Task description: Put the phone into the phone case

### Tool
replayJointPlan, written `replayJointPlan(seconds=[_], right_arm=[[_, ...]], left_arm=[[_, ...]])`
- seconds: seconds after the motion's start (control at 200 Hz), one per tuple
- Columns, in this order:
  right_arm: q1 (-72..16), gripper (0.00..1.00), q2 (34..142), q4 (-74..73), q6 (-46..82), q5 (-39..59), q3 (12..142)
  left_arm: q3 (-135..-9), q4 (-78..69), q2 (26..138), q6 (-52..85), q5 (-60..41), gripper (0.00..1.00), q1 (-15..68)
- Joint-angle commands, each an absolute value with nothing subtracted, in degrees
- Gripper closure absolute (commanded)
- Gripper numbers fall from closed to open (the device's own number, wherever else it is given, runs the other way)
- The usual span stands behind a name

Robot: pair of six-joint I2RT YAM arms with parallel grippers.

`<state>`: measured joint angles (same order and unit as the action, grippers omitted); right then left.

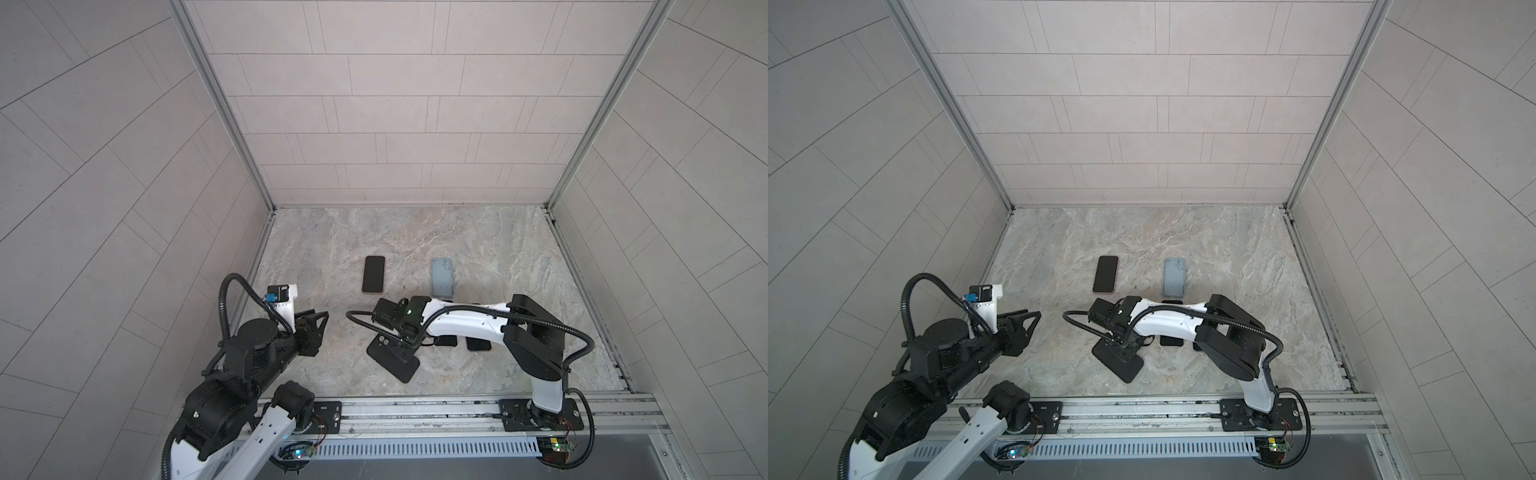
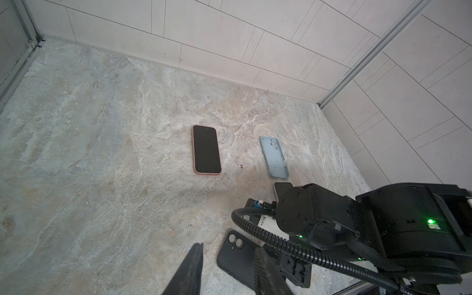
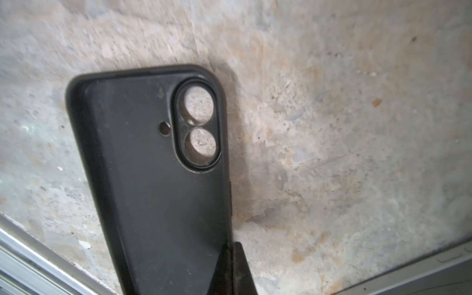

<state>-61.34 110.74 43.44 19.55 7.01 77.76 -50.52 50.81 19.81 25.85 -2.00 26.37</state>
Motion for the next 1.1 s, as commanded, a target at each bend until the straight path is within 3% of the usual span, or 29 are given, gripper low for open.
replayJointPlan(seconds=[0.0,0.951,0.976,1.041,1.096], right_arm=[[-61.4,1.00,111.2,43.7,17.8,6.1,79.4],[-53.3,1.00,117.2,48.6,8.5,7.1,89.6],[-53.3,0.91,117.0,48.6,8.4,7.4,89.5],[-53.1,0.54,116.2,48.3,8.5,8.1,89.4],[-52.5,0.38,115.0,47.9,9.0,9.1,89.1]], left_arm=[[-50.3,50.3,20.2,25.5,-1.0,0.62,26.0],[-50.4,50.4,20.7,25.4,-0.9,0.62,26.0],[-50.4,50.4,20.7,25.4,-0.8,0.62,26.0],[-50.4,50.4,20.8,25.4,-0.9,0.62,26.0],[-50.4,50.4,20.8,25.3,-1.0,0.62,25.9]])
